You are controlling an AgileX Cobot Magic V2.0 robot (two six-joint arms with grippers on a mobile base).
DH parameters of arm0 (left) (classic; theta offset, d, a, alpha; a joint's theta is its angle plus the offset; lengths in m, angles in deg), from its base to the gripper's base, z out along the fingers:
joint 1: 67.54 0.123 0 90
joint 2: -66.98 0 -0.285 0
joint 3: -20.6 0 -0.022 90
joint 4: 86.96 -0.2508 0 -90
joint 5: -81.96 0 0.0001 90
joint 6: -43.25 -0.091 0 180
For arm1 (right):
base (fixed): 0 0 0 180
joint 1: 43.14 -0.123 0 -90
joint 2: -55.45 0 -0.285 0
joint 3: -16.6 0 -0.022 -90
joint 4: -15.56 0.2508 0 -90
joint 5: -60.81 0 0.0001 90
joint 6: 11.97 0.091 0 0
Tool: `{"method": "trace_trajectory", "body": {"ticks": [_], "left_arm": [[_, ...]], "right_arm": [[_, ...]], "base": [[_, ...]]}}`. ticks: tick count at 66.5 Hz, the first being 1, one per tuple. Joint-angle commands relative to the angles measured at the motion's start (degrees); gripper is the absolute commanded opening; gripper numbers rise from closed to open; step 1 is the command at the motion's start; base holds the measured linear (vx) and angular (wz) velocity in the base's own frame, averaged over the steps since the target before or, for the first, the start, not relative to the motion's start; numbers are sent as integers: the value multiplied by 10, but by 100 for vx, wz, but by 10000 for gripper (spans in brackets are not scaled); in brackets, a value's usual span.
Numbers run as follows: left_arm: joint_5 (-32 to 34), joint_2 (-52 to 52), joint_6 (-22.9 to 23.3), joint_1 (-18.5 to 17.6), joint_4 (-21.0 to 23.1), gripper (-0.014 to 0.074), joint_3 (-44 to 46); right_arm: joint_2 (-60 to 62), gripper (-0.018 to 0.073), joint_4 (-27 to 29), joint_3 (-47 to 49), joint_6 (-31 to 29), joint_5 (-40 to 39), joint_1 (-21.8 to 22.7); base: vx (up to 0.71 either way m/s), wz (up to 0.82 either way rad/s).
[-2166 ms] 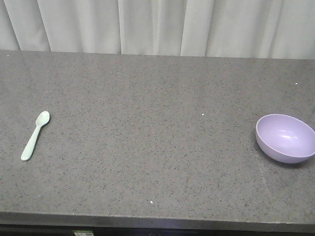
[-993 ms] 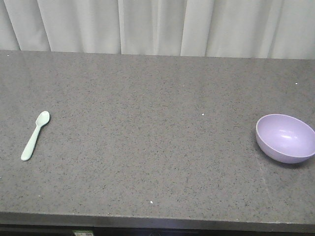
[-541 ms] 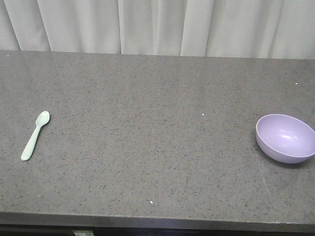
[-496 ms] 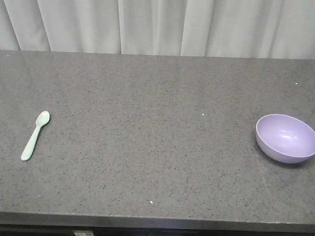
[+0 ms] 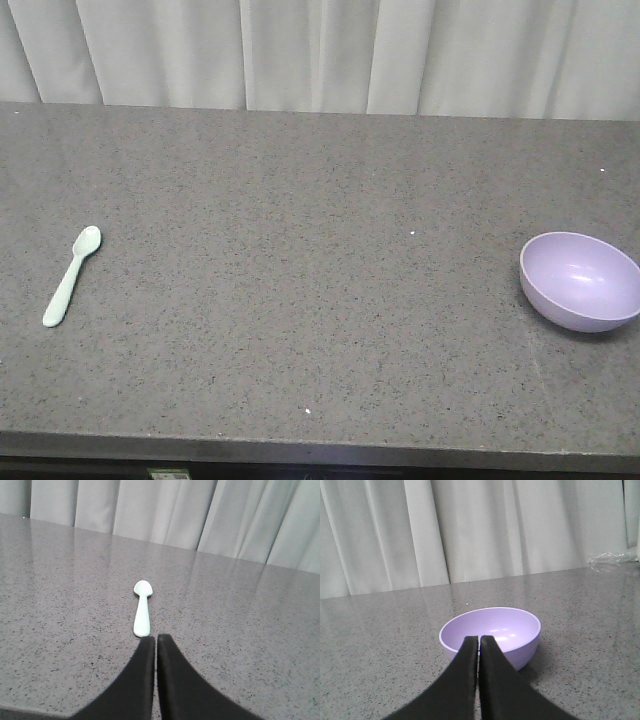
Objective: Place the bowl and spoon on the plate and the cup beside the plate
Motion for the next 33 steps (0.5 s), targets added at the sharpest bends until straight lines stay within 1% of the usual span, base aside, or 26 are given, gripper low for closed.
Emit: {"method": "trace_trajectory", "body": {"ticks": [1, 33], "left_arm": [[41, 9, 5, 0, 0, -7, -15], [41, 9, 5, 0, 0, -7, -15]], "right_arm": [[5, -4, -5, -4, -4, -41, 4], [5, -4, -5, -4, -4, -41, 4]], "base": [[0, 0], [0, 0]]}}
